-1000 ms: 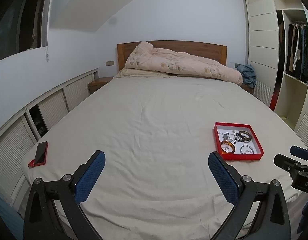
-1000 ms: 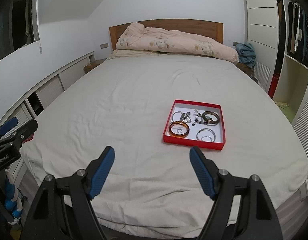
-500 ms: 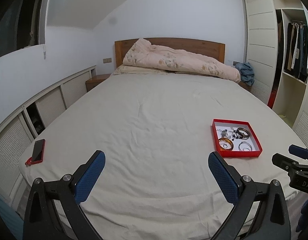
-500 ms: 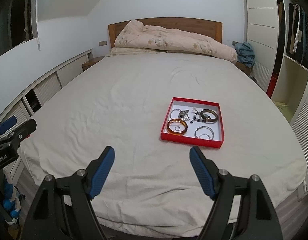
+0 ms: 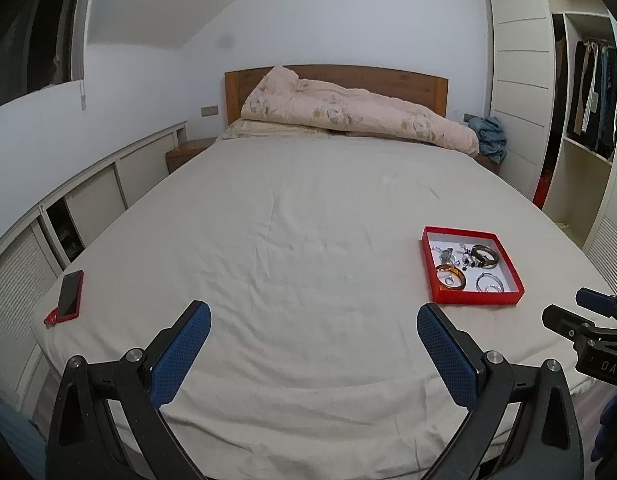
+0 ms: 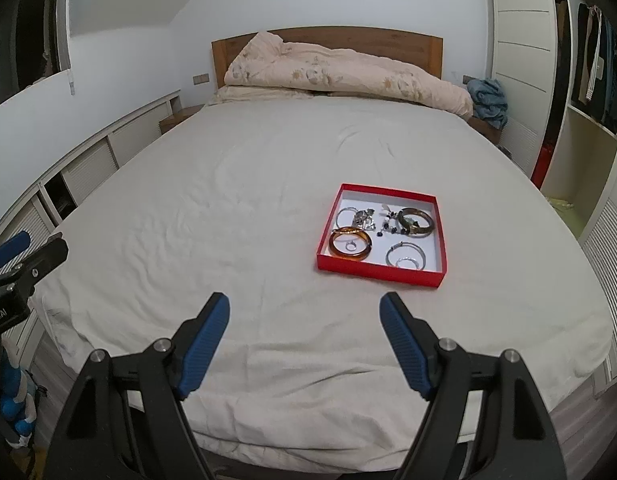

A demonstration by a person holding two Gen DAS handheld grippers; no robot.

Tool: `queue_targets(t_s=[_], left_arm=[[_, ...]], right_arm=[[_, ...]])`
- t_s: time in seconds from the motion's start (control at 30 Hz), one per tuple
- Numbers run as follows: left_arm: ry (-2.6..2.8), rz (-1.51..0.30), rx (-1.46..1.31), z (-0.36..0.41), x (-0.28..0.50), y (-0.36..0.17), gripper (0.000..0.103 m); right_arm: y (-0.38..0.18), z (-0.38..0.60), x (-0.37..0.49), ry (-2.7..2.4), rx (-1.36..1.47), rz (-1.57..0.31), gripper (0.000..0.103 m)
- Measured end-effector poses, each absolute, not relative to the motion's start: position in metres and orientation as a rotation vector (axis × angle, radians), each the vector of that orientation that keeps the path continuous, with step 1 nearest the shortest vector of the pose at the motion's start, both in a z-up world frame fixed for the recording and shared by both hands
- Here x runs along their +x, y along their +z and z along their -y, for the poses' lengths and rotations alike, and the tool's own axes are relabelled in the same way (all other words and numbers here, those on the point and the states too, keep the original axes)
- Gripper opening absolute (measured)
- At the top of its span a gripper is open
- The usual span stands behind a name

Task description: Organize jewelry

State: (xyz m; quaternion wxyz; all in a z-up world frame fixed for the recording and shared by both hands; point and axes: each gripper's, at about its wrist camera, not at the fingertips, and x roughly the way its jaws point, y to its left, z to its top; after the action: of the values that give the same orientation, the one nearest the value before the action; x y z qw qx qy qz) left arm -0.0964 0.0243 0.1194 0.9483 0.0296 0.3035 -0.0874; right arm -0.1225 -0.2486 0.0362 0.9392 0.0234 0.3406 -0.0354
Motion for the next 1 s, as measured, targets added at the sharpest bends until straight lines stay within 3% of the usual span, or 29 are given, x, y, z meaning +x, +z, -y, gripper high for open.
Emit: queue_targets(t_s=[1.0], left_arm=[[-0.197, -0.664, 0.061, -0.013, -0.096, 0.105, 0.102]], right_arm=[[0.024, 0.253, -0.121, -0.09, 0.06, -0.721, 0.077]])
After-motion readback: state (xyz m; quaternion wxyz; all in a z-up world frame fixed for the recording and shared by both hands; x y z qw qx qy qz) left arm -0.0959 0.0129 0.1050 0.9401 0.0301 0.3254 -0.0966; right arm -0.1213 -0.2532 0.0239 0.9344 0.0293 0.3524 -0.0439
